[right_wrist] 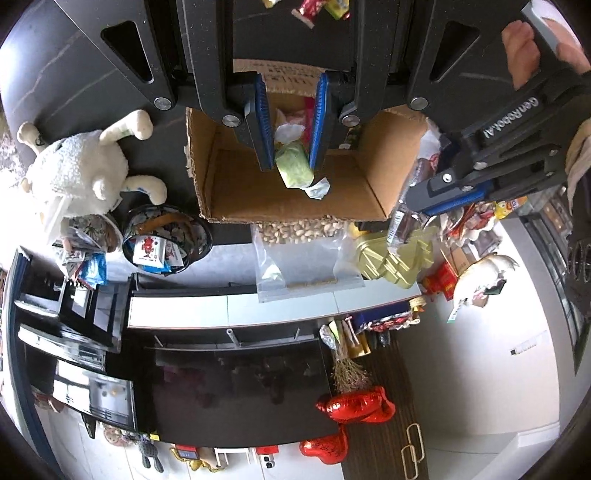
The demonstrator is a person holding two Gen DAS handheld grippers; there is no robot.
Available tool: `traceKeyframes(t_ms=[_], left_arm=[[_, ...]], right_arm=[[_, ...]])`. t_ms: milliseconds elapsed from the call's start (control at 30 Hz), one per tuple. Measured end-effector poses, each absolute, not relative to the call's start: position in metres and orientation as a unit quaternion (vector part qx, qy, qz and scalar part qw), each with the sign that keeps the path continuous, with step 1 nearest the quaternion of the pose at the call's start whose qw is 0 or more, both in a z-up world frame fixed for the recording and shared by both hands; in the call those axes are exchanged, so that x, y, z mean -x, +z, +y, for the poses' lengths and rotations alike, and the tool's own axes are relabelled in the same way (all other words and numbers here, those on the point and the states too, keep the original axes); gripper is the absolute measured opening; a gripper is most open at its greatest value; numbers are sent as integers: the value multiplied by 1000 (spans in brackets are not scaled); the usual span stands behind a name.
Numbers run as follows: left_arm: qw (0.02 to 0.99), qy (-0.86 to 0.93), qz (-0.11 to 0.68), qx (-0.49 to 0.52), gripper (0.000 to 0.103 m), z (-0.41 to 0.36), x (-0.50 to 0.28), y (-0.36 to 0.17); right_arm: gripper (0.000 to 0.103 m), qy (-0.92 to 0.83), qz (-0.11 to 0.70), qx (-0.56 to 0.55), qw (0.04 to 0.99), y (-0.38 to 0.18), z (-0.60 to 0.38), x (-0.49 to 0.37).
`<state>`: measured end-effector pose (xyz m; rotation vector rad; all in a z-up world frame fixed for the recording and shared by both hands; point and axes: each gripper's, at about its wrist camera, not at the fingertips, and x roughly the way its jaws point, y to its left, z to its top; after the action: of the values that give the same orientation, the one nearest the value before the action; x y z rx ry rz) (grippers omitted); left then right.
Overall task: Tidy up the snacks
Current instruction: 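Carry both snacks into the cardboard box and open both tools to release them, then withdraw both tools from the box back over the remaining snacks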
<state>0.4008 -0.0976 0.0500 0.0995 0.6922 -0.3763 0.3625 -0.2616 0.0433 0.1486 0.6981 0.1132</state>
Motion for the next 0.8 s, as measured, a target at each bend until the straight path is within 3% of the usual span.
traceKeyframes(t_ms=[33, 100, 267, 367, 733, 800], left_arm=[[924, -178, 334, -51, 43, -98, -401, 49], [926, -176, 331, -43, 44, -92, -397, 49], [928, -173, 327, -44, 49, -84, -375, 54], [929, -174, 323, -41, 51, -82, -358, 58], [933, -190, 303, -41, 65, -76, -294, 67], [934, -189, 299, -46, 65, -75, -284, 67]], right_arm=[[24, 53, 344, -75, 934, 42, -262, -365], [42, 42, 354, -88, 930, 37, -267, -368], [42, 28, 355, -82, 931, 34, -269, -354], [52, 32, 350, -82, 933, 37, -267, -337], [61, 43, 329, -67, 941, 46, -260, -276], [68, 44, 324, -64, 943, 46, -258, -264]])
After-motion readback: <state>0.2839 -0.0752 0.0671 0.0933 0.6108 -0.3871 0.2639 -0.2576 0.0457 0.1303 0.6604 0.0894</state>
